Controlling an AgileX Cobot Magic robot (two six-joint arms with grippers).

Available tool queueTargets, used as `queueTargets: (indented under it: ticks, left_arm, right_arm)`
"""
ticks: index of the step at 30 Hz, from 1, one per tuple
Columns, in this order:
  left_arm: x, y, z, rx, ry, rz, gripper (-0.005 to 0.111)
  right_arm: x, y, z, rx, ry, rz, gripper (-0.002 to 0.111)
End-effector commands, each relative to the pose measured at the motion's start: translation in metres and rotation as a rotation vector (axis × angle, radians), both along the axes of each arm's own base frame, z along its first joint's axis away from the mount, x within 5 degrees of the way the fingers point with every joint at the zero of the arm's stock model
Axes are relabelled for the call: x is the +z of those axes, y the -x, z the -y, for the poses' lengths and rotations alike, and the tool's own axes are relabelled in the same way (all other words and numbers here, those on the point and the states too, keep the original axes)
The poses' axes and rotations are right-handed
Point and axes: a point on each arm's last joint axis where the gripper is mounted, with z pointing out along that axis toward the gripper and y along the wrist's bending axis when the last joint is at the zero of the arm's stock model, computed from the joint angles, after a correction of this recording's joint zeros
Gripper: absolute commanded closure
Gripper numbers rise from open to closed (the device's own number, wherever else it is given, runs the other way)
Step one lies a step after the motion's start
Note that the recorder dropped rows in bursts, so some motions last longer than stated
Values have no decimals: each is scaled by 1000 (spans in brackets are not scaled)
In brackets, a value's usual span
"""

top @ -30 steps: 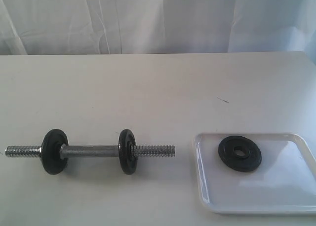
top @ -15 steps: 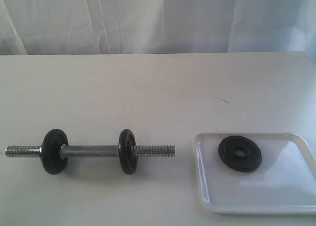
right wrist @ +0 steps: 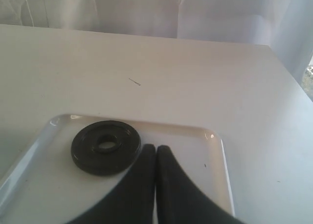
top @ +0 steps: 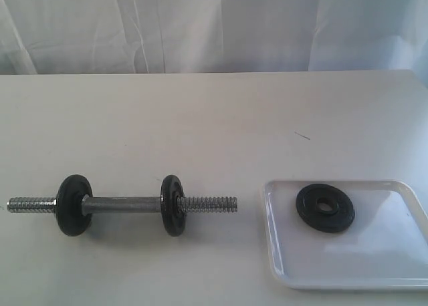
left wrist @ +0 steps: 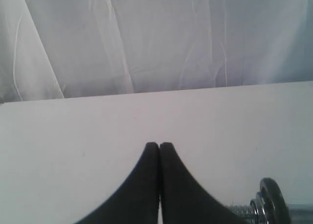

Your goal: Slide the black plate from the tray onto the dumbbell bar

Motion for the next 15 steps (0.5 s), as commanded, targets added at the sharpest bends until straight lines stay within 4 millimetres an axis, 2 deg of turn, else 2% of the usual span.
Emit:
queueTargets:
  ticks: [1,15]
  left_arm:
    - [7,1,0,-8,-5,60,107]
    - [7,1,0,-8,-5,60,107]
  right_arm:
    - [0,0,-1,16,-3,12,108]
    - [0,0,-2,28,-3,12,108]
